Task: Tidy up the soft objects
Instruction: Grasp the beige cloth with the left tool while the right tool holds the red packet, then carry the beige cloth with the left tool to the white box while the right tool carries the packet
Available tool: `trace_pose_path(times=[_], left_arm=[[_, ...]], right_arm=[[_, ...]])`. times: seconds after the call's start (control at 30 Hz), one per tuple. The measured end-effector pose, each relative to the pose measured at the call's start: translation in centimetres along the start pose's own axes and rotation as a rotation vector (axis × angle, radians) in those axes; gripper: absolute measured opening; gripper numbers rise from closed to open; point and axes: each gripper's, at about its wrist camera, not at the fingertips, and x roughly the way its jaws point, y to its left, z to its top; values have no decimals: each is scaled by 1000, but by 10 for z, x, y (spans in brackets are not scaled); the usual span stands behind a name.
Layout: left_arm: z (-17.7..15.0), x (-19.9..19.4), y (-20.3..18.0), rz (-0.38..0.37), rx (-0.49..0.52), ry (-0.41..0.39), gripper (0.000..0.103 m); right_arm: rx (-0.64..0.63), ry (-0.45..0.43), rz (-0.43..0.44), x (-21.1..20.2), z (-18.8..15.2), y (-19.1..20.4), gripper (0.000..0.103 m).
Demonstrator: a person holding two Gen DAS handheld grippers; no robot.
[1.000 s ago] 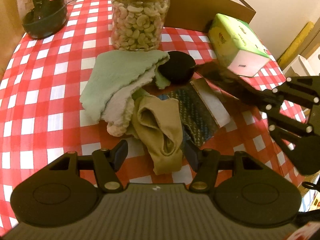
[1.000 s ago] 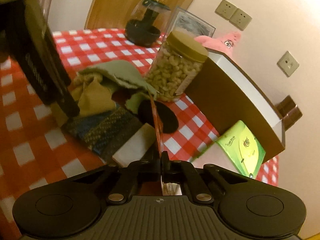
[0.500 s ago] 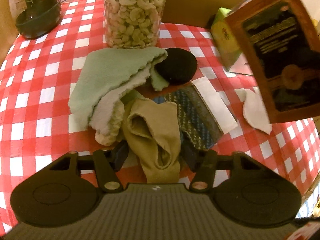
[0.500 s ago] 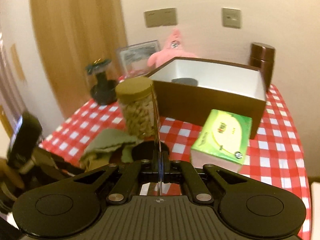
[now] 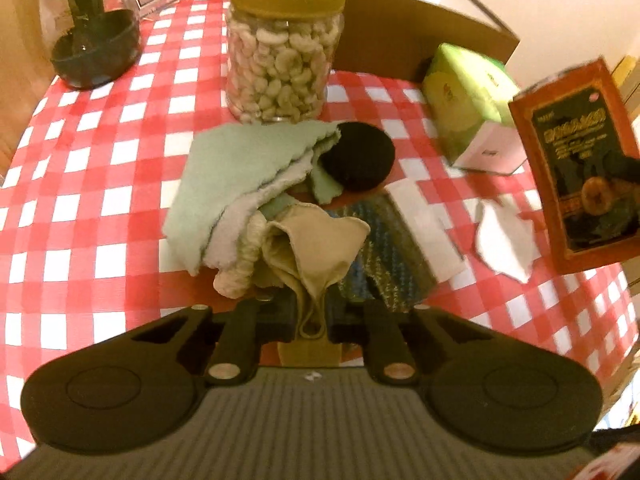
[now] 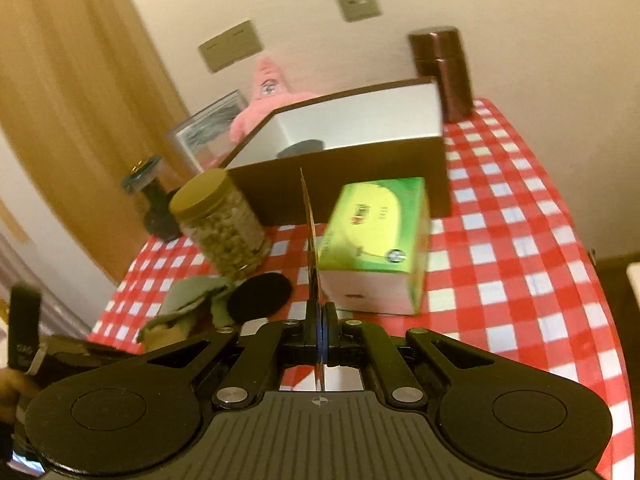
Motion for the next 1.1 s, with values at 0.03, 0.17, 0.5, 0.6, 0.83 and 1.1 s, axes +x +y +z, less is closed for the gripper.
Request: trace_pose_path(times=[0.03,0.17,0.5,0.6,0.83,1.1], left_arm=[[1,-5,0,-4,-7,-4,12],[5,-23,-3,-19,-19,-21,11],[12,-31,-2,12,-44,-7,13],[4,-19,0,40,-68,40,10],[13,-45,-17,-20,-28,-21,10],[33,-57,-30,-35,-6,-68,14]], right_arm=[[14,-2,-1,-2,1,-5,0],[63,-15,1,-13,9,-28,0],[93,-36,0,-23,25,-61,0],[94,-27,8,-19,27,-65,0],[72,-16,24,-12,36,-67,0],[67,-26,24,-11,49,-74,0]])
